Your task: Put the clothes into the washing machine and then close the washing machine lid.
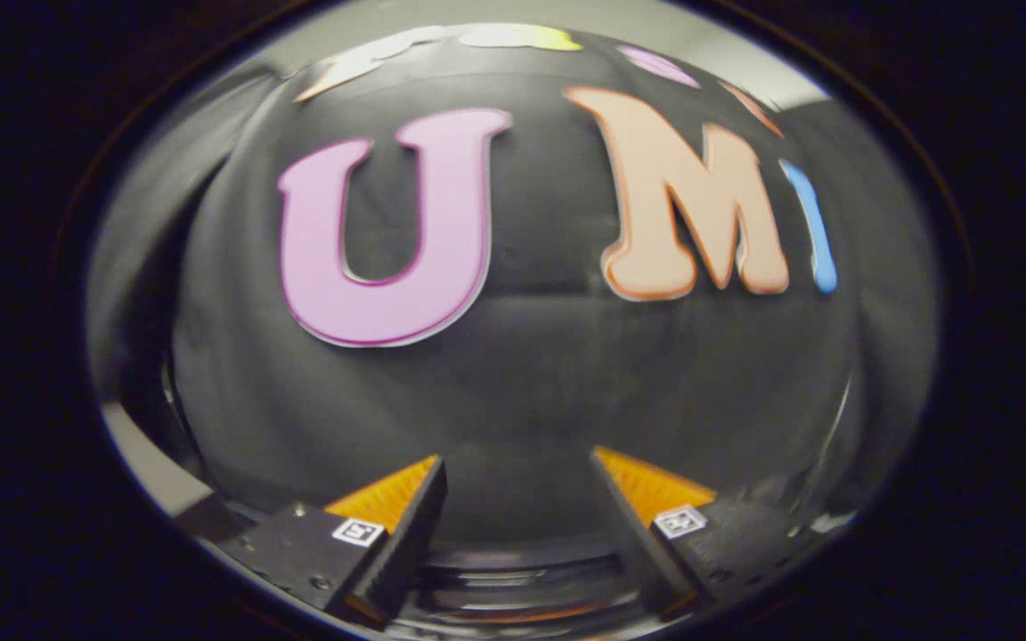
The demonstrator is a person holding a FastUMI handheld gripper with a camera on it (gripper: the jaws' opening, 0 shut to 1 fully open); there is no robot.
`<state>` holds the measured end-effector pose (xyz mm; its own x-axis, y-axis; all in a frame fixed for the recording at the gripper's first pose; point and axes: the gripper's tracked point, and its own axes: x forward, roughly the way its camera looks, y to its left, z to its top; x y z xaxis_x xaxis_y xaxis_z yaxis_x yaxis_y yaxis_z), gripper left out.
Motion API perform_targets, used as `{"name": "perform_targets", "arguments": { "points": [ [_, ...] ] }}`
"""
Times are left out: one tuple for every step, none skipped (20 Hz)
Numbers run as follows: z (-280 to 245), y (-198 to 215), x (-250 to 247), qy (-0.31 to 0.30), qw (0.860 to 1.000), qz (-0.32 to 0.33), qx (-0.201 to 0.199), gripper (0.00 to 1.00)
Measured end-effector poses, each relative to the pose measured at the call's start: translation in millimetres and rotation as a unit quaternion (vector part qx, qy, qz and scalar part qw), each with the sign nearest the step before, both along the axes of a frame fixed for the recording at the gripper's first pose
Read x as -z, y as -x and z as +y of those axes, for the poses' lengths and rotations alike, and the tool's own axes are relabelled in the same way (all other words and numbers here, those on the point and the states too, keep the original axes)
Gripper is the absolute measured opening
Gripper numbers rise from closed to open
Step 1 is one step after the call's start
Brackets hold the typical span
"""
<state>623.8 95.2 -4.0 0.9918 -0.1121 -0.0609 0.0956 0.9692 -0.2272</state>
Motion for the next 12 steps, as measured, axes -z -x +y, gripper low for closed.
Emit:
{"name": "perform_targets", "arguments": {
  "points": [
    [-2.5,4.0,7.3,-0.033,0.999,0.013,0.010,0.98],
    [0.6,2.0,2.8,-0.020,1.000,0.003,0.005,0.98],
    [-5.5,-1.4,0.1,-0.015,1.000,0.000,0.006,0.98],
    [-1.1,0.1,4.0,-0.029,0.999,0.006,0.015,0.98],
    [-3.5,-0.2,2.3,-0.016,1.000,0.003,0.018,0.98],
    [-4.0,3.2,3.7,-0.020,0.999,0.008,0.024,0.98],
    [-1.2,4.5,-0.7,-0.020,1.000,-0.006,0.023,0.98],
    [-3.7,0.5,2.4,-0.019,1.000,-0.008,0.024,0.98],
    [-3.1,2.5,1.5,-0.020,0.999,-0.016,0.025,0.98],
    [-2.8,0.7,-1.3,-0.019,0.999,-0.028,0.023,0.98],
    [-2.6,1.9,-2.3,-0.019,0.999,-0.030,0.022,0.98],
    [-1.8,3.6,-5.4,-0.019,0.999,-0.038,0.021,0.98]
  ]
}}
